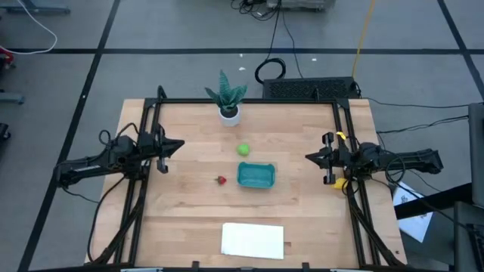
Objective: Pick and placing Produce into tupperware
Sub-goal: Put the lemon into the green bin
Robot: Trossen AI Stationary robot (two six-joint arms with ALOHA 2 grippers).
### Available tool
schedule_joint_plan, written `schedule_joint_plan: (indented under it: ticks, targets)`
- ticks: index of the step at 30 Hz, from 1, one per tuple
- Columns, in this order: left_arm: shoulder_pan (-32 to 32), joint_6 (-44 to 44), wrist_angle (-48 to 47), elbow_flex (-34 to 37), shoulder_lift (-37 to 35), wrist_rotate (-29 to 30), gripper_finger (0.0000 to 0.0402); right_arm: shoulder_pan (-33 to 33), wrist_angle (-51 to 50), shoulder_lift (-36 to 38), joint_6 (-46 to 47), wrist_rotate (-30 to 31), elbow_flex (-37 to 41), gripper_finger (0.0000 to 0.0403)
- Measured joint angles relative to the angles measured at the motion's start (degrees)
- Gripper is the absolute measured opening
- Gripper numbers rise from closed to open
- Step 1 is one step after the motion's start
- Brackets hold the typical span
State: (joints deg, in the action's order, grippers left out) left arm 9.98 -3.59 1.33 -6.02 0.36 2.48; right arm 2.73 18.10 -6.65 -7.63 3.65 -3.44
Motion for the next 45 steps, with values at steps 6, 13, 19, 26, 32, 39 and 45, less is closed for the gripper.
schedule_joint_plan:
  ticks: [6,13,19,26,32,39,45]
  targets:
    - [0.0,1.7,-0.3,0.0,0.0,2.1,0.0021,0.0,1.5,-4.4,0.6,5.7,0.0,0.0]
    - [0.0,5.5,-0.6,0.0,0.0,2.0,0.0021,0.0,5.6,-7.8,-1.5,5.7,0.0,0.0]
    - [0.0,2.8,-3.8,0.0,0.0,-0.2,0.0021,0.0,6.9,-8.2,-0.8,5.6,0.0,0.0]
    - [0.0,-0.2,-0.3,0.0,0.0,-0.5,0.0021,0.0,3.2,-8.8,5.5,5.5,-1.9,0.002]
    - [0.0,-0.4,-0.1,0.0,0.0,-0.5,0.0021,-0.1,-12.6,-12.9,11.8,7.2,-13.7,0.0116]
    - [0.0,-2.7,-0.2,0.0,0.0,-0.5,0.0021,-0.8,-35.2,-21.4,18.7,13.1,-30.7,0.0218]
    - [0.0,-2.8,-1.9,0.0,0.0,-1.0,0.0021,-3.8,-57.8,-32.7,24.3,10.6,-45.2,0.0233]
